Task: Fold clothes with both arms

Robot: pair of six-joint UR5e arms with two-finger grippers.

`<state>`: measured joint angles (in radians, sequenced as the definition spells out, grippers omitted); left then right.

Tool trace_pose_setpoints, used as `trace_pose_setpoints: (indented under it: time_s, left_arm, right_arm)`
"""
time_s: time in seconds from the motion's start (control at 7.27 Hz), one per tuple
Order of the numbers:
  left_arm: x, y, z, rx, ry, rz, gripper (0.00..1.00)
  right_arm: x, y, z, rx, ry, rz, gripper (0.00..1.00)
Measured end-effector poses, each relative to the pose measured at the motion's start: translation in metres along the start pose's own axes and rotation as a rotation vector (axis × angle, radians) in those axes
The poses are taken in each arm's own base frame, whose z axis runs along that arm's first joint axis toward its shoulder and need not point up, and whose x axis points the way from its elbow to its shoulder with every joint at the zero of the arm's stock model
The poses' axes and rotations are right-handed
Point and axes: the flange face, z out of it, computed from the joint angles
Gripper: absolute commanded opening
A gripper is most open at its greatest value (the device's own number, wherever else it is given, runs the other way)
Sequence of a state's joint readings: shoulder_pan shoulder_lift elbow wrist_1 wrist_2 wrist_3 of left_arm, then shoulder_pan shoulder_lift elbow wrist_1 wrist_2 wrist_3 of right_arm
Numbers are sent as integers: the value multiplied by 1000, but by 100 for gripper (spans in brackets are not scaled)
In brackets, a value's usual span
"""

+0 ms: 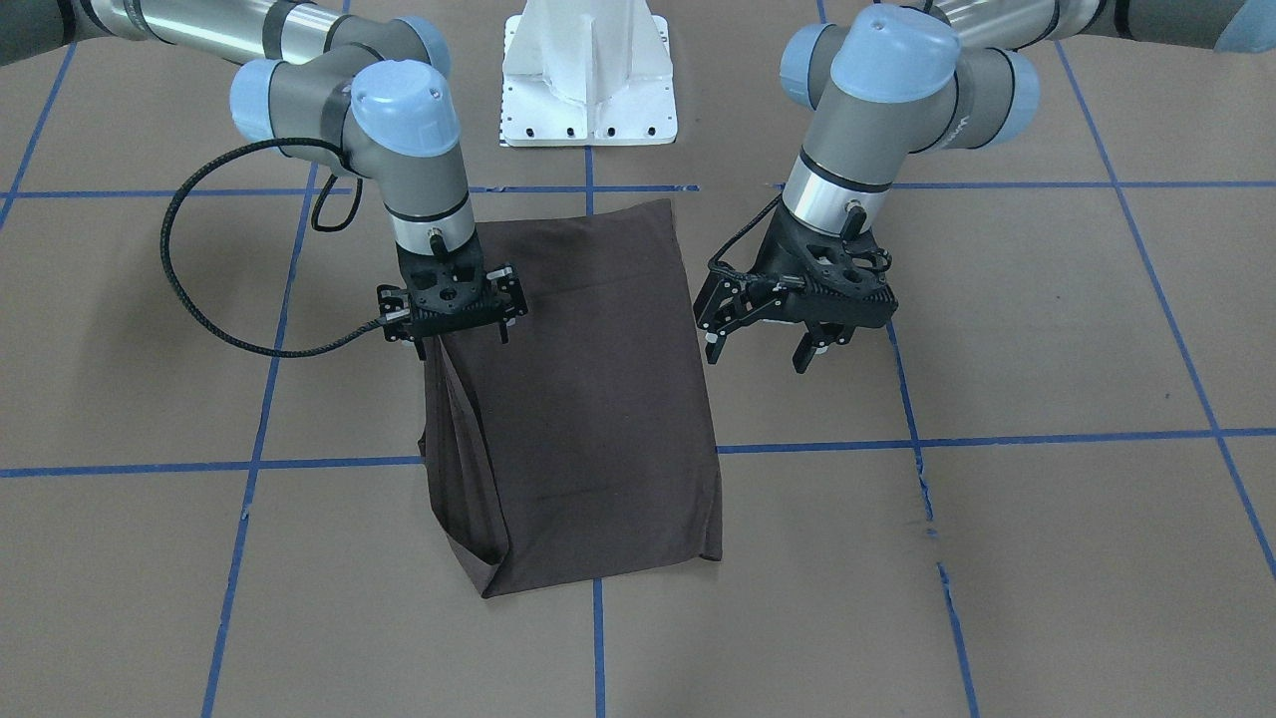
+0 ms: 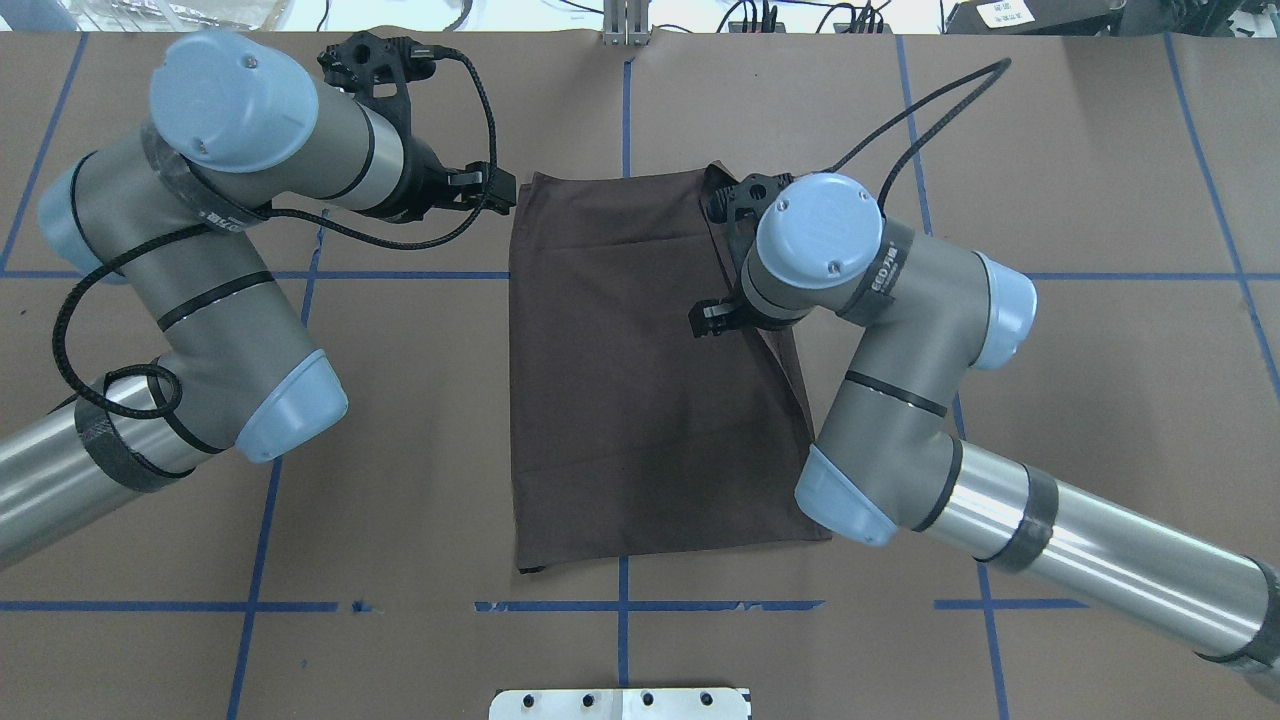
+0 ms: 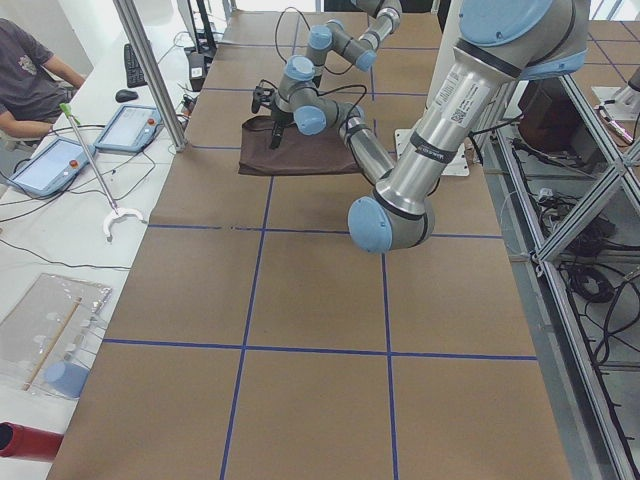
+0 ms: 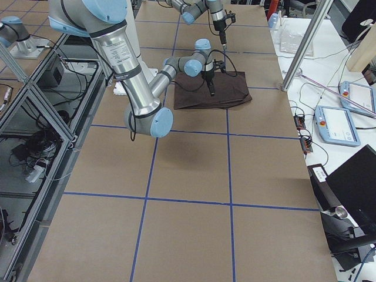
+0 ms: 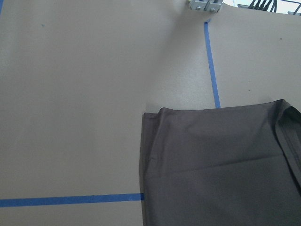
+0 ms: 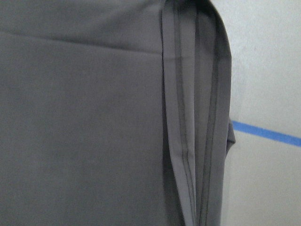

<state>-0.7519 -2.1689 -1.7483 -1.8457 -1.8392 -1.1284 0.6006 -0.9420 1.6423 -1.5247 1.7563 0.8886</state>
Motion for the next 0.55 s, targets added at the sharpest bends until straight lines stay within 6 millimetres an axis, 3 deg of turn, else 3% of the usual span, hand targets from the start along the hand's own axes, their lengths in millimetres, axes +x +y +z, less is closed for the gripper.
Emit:
trace_pose_setpoints:
  time_s: [0.14,0.55]
  left_arm:
    - [3,0,-8,7,14,5,100]
    - [11,2,-27,22,47,15,100]
  right_arm:
    - [4,-15,9,-19,12,-11,100]
    - [24,-19,32,-155,-22,-3,100]
